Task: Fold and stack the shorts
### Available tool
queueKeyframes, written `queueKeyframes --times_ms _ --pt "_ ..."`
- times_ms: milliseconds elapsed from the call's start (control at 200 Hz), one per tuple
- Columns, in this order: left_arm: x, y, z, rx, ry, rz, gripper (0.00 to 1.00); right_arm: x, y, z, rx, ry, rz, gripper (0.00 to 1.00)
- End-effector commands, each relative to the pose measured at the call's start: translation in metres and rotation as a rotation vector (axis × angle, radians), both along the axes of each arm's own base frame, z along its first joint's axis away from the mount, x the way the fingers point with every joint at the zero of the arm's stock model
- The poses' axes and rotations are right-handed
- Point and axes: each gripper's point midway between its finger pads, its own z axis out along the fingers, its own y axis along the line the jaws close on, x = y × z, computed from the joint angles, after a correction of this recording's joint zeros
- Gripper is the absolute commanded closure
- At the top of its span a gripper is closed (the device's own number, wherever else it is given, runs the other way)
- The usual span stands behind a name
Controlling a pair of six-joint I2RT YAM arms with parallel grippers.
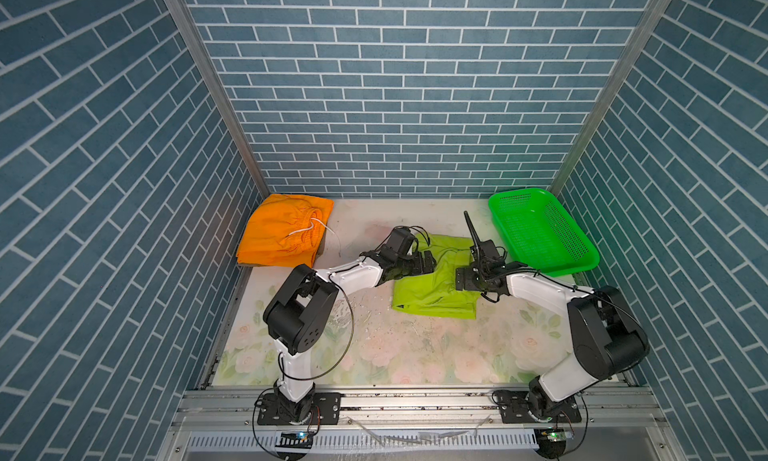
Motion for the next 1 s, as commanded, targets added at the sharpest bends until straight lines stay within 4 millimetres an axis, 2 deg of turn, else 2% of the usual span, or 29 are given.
queueKeyframes --times_ms 0,70,165,240,385,470,590,875,995 --pt "0.009 -0.006 0.005 -0.07 -0.031 0.018 0.0 -0.005 -0.018 -0.022 -0.127 0.035 0.013 0.01" --pt "0.009 -0.001 -0.015 -0.049 -0.001 0.029 0.0 -0.006 -0.017 -0.026 -0.124 0.045 0.017 0.01" --pt "0.013 0.008 -0.031 -0.032 0.028 0.045 0.0 -0.006 -0.015 -0.016 -0.11 0.036 0.026 0.02" --pt "0.023 0.021 -0.024 -0.016 0.007 0.064 0.0 -0.006 -0.013 0.004 -0.086 0.003 0.031 0.02" --pt "0.042 0.054 0.013 0.097 -0.075 0.077 0.0 -0.007 -0.011 0.053 -0.007 -0.088 0.026 0.01" --pt "0.046 0.062 0.016 0.177 -0.059 0.039 0.0 -0.008 -0.016 0.067 0.02 -0.108 0.013 0.02" --pt "0.037 0.066 0.003 0.235 -0.012 -0.012 0.0 -0.008 -0.023 0.069 0.083 -0.097 -0.019 0.01" --pt "0.011 0.064 -0.049 0.27 0.158 -0.101 0.02 -0.01 -0.024 0.064 0.171 -0.073 -0.043 0.02" --pt "0.006 0.059 -0.061 0.255 0.191 -0.131 0.05 -0.011 -0.025 0.062 0.194 -0.074 -0.054 0.02"
